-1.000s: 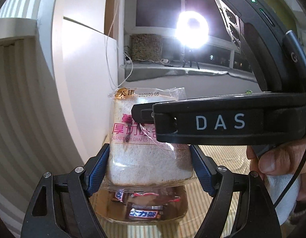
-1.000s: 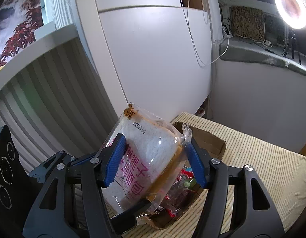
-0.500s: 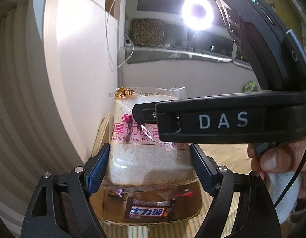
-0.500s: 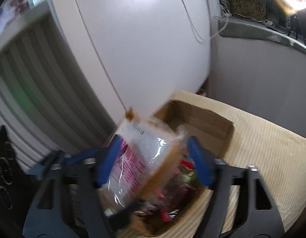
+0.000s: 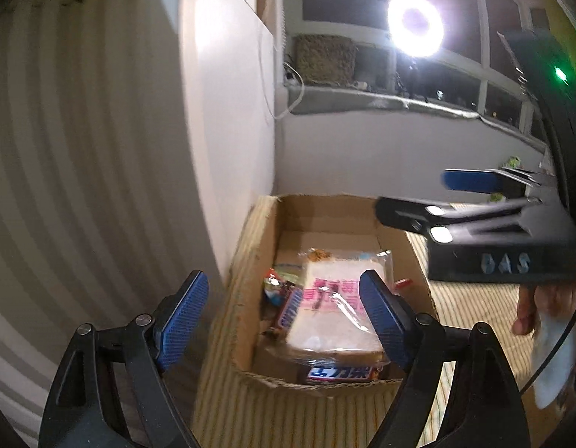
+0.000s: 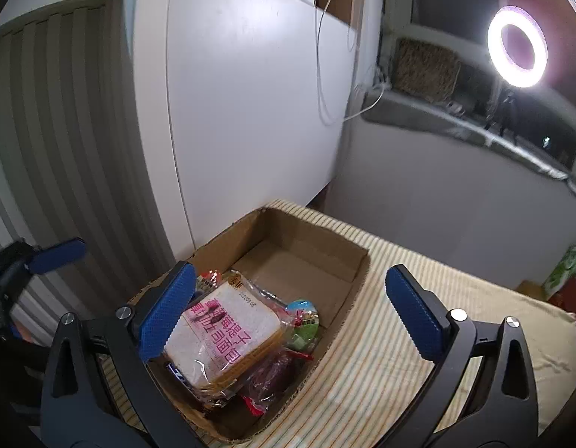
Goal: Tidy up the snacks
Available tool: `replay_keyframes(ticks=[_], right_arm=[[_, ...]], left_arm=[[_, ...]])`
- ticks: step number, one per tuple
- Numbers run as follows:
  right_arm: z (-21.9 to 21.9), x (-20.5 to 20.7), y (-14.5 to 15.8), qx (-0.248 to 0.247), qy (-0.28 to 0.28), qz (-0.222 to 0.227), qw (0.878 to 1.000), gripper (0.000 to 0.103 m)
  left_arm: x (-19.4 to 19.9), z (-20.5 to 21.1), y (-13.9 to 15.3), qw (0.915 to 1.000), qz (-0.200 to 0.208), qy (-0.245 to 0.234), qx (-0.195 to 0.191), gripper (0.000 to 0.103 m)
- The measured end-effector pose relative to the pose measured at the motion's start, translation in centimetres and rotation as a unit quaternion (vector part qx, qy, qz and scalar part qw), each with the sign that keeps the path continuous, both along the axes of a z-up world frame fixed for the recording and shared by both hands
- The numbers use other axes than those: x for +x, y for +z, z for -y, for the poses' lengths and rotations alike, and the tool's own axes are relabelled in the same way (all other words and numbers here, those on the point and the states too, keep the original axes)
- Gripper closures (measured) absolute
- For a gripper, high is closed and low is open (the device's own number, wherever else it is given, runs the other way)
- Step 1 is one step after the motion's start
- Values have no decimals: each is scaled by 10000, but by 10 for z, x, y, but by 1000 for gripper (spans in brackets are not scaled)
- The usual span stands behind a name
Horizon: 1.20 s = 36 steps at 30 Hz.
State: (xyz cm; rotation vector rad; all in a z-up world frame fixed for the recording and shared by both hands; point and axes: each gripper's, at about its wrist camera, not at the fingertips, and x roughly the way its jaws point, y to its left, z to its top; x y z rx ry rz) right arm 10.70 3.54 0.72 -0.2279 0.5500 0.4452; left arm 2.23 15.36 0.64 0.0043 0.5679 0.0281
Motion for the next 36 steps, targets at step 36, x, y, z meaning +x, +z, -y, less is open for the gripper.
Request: replay_keyframes(ticks=[36], right_arm=[[254, -155, 1, 428, -2348, 422, 9702, 0]], left_arm=[[-53, 176, 41, 9916, 737, -1058, 116, 0]])
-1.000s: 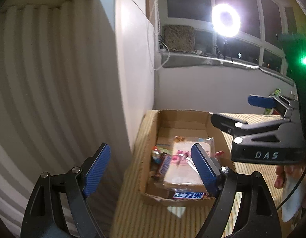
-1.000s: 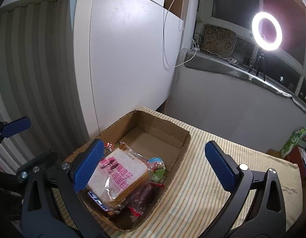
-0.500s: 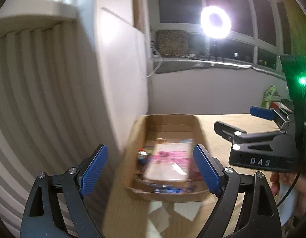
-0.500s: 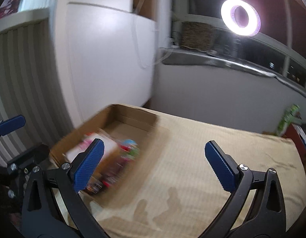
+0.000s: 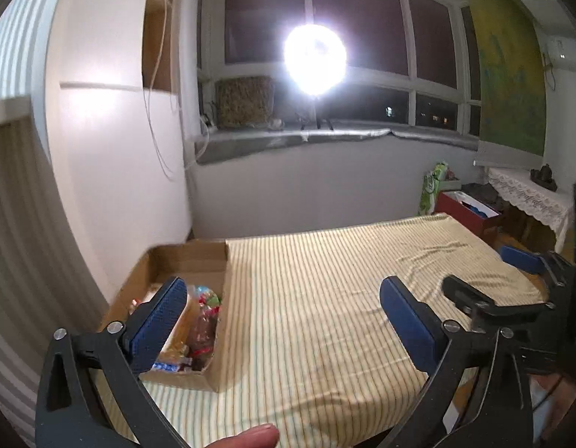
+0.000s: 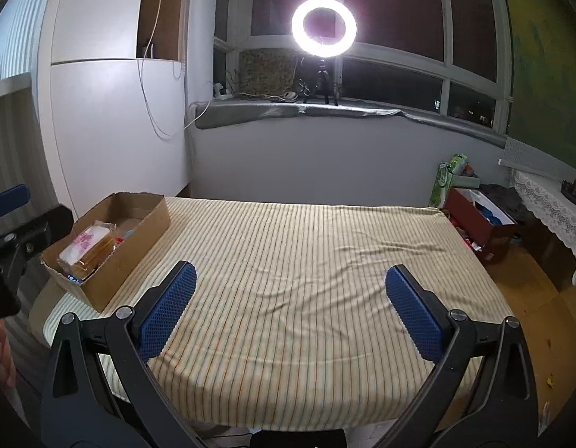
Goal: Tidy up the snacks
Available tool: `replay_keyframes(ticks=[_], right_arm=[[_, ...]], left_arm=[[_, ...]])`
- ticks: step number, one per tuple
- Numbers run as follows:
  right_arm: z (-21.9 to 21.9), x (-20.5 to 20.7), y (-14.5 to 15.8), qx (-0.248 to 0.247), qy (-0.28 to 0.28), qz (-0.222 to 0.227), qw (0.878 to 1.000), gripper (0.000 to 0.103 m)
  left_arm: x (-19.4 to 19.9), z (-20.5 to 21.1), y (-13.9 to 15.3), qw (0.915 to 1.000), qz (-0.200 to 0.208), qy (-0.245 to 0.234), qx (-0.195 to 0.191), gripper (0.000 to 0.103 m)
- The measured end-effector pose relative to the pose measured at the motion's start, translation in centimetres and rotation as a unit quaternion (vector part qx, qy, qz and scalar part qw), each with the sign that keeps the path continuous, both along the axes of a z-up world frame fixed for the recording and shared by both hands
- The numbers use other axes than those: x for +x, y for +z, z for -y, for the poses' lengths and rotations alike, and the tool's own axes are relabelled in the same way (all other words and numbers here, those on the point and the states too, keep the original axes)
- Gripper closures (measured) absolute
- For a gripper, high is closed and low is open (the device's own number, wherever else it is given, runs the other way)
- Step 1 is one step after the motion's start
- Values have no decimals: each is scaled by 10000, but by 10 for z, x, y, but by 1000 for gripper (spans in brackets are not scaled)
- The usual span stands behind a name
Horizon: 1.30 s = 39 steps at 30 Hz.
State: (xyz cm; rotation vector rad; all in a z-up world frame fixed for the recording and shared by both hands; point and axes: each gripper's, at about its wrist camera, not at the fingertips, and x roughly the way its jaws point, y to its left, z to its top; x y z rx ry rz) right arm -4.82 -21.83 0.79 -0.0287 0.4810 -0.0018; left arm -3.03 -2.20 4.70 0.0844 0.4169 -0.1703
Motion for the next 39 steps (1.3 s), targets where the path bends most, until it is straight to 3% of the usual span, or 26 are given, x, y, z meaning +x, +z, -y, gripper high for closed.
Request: replay_keyframes(ticks=[15, 39], right_arm=[[-31, 1, -1, -48, 281, -26, 9996, 0], [-44, 0, 4, -131, 370, 12, 9992, 0]], left_arm=[[-17, -29, 4, 9993, -79, 335, -158, 1], [-25, -36, 5, 9992, -104, 324, -201, 1]])
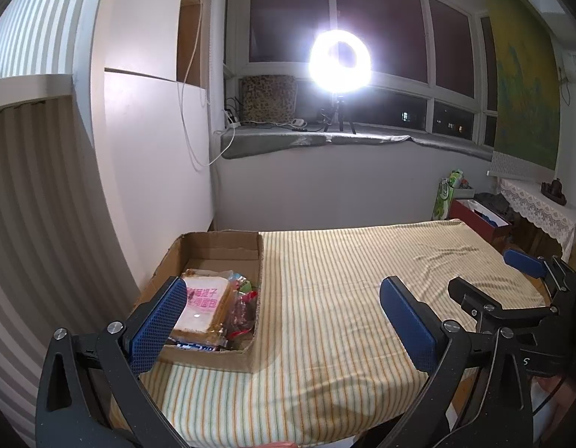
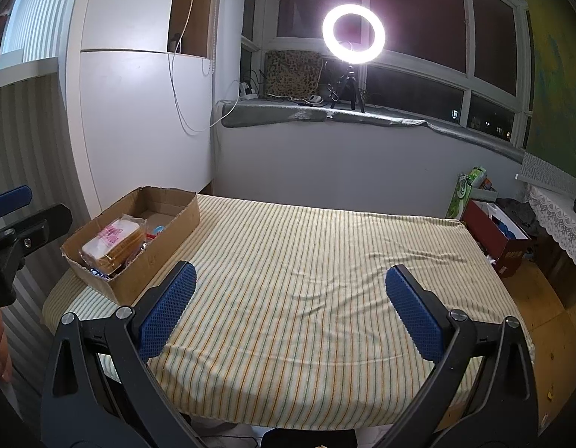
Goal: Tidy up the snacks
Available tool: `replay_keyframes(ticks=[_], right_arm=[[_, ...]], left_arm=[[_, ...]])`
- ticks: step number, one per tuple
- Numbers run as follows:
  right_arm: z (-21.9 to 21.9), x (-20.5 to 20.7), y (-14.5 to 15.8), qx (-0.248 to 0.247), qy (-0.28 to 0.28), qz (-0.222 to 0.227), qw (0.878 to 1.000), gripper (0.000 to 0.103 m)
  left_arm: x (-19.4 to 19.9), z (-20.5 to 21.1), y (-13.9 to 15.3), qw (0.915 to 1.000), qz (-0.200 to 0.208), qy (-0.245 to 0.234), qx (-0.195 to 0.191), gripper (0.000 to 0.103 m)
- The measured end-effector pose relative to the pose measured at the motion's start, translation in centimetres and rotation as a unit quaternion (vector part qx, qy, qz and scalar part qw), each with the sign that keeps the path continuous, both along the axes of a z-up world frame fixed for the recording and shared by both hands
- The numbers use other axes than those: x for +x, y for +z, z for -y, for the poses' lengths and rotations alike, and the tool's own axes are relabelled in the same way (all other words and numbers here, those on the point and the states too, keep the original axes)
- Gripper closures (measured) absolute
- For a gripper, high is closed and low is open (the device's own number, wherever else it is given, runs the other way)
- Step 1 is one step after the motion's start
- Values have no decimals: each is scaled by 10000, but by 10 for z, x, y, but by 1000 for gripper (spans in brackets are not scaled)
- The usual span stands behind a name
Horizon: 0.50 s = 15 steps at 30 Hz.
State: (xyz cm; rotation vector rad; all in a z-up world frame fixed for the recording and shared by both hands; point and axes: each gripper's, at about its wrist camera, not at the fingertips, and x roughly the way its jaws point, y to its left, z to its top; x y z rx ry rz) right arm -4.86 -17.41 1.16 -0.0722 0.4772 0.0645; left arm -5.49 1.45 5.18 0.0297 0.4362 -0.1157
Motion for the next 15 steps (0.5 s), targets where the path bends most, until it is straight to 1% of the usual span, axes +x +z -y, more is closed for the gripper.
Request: replay_keyframes(ticks=[15], right_arm=[[0, -3, 3, -8, -53, -5, 10000, 0]], left_arm=[[-3, -1, 1, 10000, -8, -25, -15, 1]])
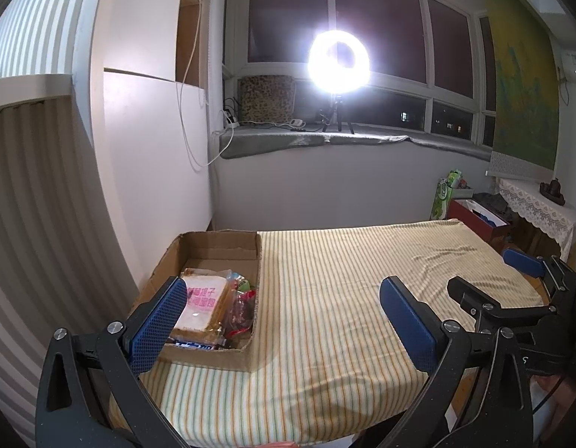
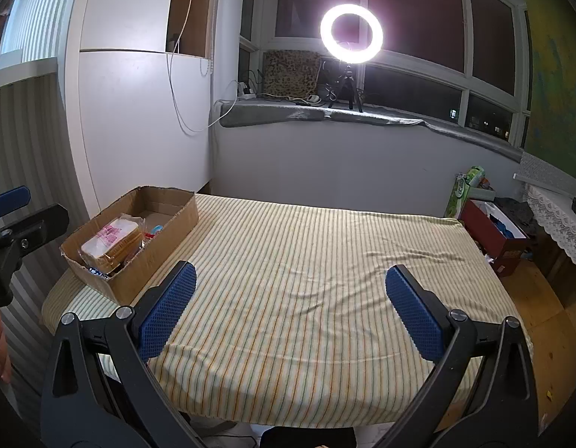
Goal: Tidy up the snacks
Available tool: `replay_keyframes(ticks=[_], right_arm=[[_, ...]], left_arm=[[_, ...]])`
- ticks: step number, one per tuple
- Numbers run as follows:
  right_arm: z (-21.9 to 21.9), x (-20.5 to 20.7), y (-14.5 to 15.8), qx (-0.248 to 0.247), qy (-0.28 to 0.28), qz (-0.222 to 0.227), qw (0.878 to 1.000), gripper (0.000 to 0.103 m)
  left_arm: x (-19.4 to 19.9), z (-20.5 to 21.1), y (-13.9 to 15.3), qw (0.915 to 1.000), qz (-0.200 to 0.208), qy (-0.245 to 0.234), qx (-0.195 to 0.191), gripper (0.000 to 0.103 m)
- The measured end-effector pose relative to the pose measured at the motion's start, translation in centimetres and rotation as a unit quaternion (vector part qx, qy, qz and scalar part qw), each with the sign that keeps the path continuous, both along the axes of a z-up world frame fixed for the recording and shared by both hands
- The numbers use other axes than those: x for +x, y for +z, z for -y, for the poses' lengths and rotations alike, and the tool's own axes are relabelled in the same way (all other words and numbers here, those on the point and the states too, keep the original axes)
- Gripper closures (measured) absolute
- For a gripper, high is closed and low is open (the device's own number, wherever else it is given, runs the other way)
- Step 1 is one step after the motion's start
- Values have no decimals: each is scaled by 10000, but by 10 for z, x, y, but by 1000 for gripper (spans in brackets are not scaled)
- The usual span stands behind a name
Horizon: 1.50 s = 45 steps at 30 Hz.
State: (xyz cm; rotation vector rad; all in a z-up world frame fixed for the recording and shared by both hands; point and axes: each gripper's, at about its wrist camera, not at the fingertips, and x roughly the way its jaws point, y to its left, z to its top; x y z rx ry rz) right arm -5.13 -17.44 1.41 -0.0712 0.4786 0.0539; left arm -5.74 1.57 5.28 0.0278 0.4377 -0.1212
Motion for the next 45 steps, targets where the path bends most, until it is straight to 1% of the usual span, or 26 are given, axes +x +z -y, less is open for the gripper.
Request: replay_keyframes(ticks=[34, 45], right_arm=[[-3, -4, -2, 14, -57, -18, 10000, 0], [-4, -5, -6, 26, -70, -41, 10000, 0]], left_arm=[[-1, -1, 0, 10000, -12, -29, -8, 1], [1, -3, -3, 9999, -71, -81, -46, 1]])
